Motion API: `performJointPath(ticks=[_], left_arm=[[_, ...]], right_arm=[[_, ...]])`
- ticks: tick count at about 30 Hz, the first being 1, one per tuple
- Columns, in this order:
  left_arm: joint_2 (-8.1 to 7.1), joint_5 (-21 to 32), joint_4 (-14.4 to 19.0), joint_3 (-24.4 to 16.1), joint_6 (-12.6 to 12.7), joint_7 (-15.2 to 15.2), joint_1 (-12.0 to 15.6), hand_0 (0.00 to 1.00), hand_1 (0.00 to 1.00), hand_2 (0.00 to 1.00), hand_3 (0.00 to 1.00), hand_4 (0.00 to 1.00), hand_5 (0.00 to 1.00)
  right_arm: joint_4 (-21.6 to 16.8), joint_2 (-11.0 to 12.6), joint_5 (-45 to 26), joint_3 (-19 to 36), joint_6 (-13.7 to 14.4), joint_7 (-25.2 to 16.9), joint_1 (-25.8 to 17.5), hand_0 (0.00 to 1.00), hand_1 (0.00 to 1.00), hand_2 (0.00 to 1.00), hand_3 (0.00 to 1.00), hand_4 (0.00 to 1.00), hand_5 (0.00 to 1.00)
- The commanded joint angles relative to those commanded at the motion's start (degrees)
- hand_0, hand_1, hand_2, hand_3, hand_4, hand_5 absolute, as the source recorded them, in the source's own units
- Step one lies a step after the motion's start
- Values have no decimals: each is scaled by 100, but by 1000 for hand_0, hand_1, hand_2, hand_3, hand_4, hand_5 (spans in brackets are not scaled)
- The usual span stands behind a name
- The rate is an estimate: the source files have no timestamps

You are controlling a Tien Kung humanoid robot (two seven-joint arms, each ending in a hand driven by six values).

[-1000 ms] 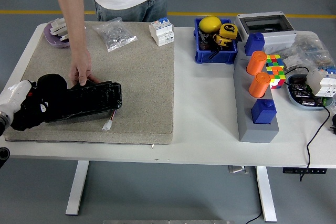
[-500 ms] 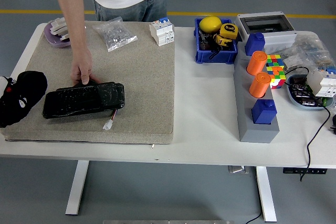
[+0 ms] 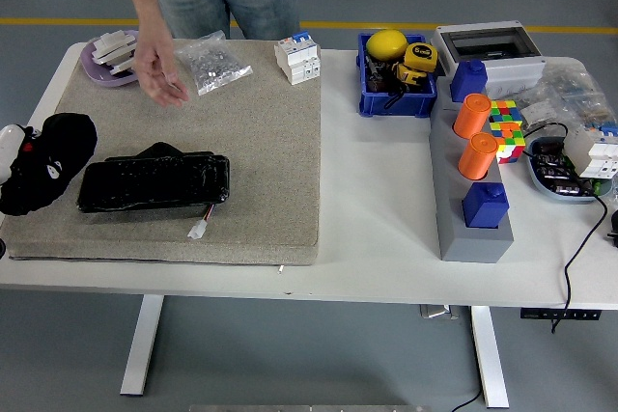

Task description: Pick the rag up,wipe the panel,place it on the desk

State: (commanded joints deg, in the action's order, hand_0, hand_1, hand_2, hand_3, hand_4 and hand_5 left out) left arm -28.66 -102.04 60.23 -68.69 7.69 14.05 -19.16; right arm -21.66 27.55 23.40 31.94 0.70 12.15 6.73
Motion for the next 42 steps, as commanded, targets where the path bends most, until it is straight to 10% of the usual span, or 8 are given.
performJointPath(ticks=[2,3,20,21,27,42], left_arm=[[17,-43,-145,48,34,-63,-83,268,256,493,516,292,2],[15,-40,-228,71,61,-118,-123,357,446,513,546,389,2],[-174,42,-555,418,-187,-443,-320,478,536,549,564,496,2],[-180,22,-546,419,-207,-438,-319,591,692,612,571,649,2],[-216,-20,-592,411,-394,-335,-335,682,772,719,595,723,2],[-274,-5,-593,346,-420,-320,-335,707,797,787,616,802,34]], right_arm=[[-7,-2,12,7,0,3,2,755,607,633,622,998,640],[-10,-2,16,13,1,4,1,755,607,633,622,998,640],[-18,10,24,-5,15,16,7,755,605,633,621,998,639],[-18,11,22,-5,16,17,7,756,604,632,622,998,639],[-22,13,28,4,23,14,8,757,603,632,622,998,640],[-25,16,24,-26,24,14,-5,757,601,632,622,998,638]])
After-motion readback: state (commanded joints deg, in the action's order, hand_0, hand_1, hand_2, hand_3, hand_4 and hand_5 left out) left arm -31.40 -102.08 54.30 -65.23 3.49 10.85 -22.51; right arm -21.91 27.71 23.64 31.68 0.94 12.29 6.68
